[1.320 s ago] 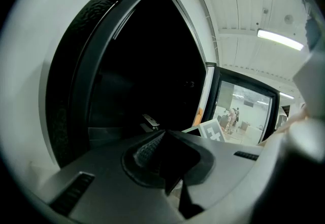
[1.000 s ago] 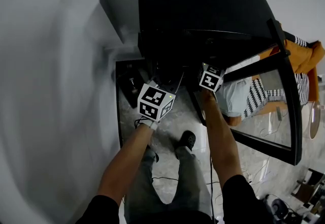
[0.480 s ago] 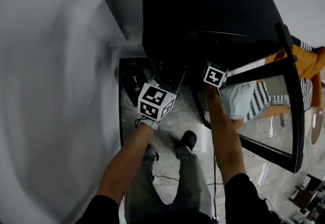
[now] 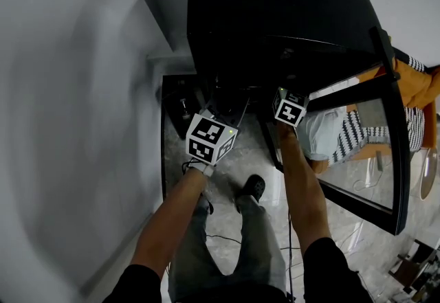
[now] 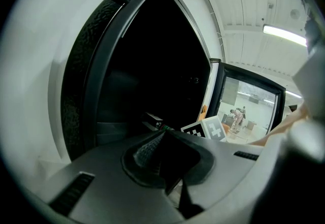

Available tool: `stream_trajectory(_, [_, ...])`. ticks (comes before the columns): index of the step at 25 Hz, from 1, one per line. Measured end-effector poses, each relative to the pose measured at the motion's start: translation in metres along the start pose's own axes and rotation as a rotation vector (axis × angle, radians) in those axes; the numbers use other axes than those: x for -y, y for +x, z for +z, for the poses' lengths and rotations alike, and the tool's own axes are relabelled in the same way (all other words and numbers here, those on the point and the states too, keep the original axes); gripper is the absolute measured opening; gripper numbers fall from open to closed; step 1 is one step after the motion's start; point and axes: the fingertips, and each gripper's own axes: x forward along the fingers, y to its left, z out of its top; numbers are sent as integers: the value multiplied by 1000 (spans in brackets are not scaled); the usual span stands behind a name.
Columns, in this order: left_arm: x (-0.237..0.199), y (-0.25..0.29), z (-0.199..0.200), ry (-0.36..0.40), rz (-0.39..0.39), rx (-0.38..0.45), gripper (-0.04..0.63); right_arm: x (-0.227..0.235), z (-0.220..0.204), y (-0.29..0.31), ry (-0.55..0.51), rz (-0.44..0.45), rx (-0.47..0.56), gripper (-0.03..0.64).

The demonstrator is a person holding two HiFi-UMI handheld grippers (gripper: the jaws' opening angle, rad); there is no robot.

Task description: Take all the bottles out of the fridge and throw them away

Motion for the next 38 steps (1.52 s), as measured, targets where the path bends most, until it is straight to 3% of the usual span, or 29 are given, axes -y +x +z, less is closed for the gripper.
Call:
stream_trajectory(15, [32, -59, 41, 11, 23, -6, 3, -14, 30, -109, -24, 46, 32, 196])
stream_trajectory(27, [59, -107, 101, 45, 52, 21, 3, -17, 110, -178, -54, 101, 79, 195])
stream_trajectory(38, [88, -170, 183, 66, 113, 98, 3, -42, 202, -289, -73, 220, 149, 196])
